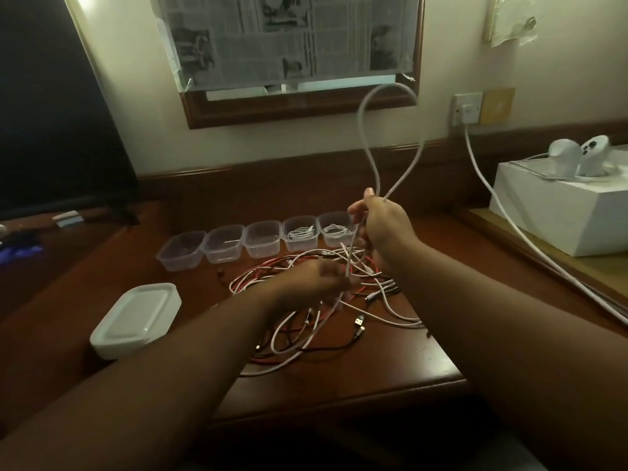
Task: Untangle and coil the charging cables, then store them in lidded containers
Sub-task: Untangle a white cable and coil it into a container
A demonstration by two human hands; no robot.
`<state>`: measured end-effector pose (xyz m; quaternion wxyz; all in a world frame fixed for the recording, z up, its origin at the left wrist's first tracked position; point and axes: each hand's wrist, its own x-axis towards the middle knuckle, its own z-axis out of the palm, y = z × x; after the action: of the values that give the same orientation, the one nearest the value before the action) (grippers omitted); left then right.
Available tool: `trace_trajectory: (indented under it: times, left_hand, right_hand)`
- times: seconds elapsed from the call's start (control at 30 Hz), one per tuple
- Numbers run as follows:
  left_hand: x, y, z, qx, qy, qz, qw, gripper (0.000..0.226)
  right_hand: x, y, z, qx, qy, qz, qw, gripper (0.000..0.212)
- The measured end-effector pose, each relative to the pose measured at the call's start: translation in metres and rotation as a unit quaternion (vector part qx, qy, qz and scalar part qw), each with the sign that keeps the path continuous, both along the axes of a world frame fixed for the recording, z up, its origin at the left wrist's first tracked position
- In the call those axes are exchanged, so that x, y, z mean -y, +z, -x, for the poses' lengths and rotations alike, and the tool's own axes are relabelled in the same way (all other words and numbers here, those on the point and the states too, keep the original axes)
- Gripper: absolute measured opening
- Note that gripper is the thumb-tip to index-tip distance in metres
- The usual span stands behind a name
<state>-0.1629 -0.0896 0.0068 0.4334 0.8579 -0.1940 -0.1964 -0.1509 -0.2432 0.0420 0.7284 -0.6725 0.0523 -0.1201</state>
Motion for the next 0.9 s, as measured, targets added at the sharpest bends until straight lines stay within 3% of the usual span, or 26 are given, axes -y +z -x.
trace_trajectory:
  times: [0.1,0.23,0.33,0.4,0.47,0.53,0.6,0.67,0.77,0.87,0.9]
  left_hand:
    - [-0.007,-0.008,0.006,0.022,-0.002,-0.046,0.999,0.026]
    - [-0.034,-0.006,-0.002,0.041,0.048,-0.070,0.996,0.041]
    - [-0.057,0.010,-0.015,0.112,0.096,-0.112,0.983,0.052]
    - [-0.065,0.029,-0.019,0.160,0.157,-0.079,0.971,0.049]
    - [-0.066,0.046,-0.021,0.159,0.217,0.028,0.963,0.037]
    - [-0.054,0.060,-0.021,0.105,0.248,0.174,0.947,0.031]
    - [-0.034,0.072,-0.018,0.045,0.238,0.302,0.922,0.030]
    - [-0.014,0.083,-0.012,0.012,0.210,0.370,0.905,0.030]
    - [0.004,0.095,0.000,0.026,0.173,0.397,0.901,0.031]
    - [0.005,0.098,0.004,0.052,0.186,0.407,0.893,0.028]
    - [0.002,0.095,0.003,0.101,0.203,0.382,0.896,0.024]
  right_hand:
    - [0.004,0.003,0.002,-0.012,-0.042,-0.036,0.998,0.050]
    - [0.020,0.015,0.008,-0.021,0.028,-0.255,0.966,0.047]
    - [0.031,0.011,0.009,-0.033,0.042,-0.140,0.989,0.047]
    - [0.031,0.004,0.009,-0.033,0.042,-0.035,0.998,0.043]
    - [0.024,-0.001,0.010,-0.026,0.049,0.034,0.998,0.039]
    - [0.010,-0.003,0.013,-0.009,0.069,0.098,0.993,0.033]
    - [-0.006,-0.004,0.019,0.017,0.130,0.165,0.978,0.030]
    - [-0.022,-0.004,0.025,0.027,0.206,0.207,0.956,0.036]
    - [-0.034,-0.002,0.030,0.013,0.241,0.244,0.939,0.036]
    - [-0.030,0.007,0.034,-0.016,0.189,0.262,0.946,0.030]
    - [-0.027,0.010,0.035,-0.015,0.164,0.261,0.951,0.030]
